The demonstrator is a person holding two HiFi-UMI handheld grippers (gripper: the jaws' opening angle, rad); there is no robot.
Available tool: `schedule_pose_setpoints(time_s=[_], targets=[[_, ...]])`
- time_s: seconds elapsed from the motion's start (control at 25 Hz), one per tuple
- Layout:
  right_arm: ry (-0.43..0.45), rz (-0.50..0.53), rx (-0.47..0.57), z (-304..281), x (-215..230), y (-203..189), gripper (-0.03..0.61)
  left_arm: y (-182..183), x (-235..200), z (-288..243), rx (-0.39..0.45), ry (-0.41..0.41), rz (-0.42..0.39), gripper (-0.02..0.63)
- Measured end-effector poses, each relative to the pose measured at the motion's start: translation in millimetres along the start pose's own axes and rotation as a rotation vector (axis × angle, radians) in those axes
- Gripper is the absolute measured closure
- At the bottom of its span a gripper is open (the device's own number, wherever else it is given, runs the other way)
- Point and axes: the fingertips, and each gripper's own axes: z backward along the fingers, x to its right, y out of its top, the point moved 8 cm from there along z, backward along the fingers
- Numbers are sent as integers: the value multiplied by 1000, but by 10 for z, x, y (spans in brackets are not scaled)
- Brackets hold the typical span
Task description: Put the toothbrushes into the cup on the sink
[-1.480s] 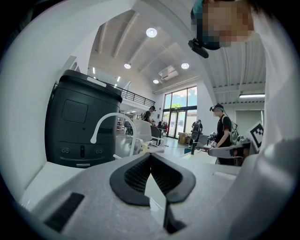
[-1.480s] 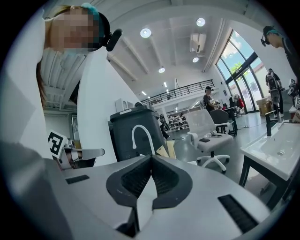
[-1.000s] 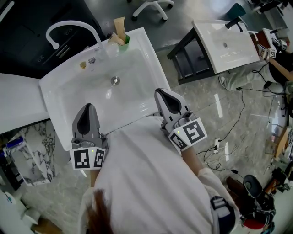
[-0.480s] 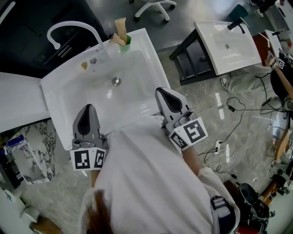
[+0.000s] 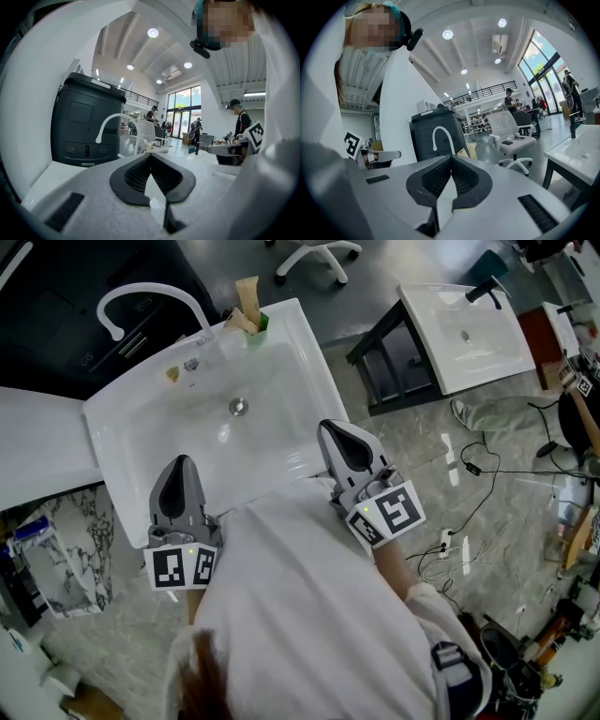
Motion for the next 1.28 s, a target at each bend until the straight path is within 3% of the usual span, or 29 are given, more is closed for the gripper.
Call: schedule_pose_setpoints(time_s=[1.28], targets=[[-16, 22, 23, 121, 30, 44, 566, -33, 80, 67, 5, -2, 2, 601]])
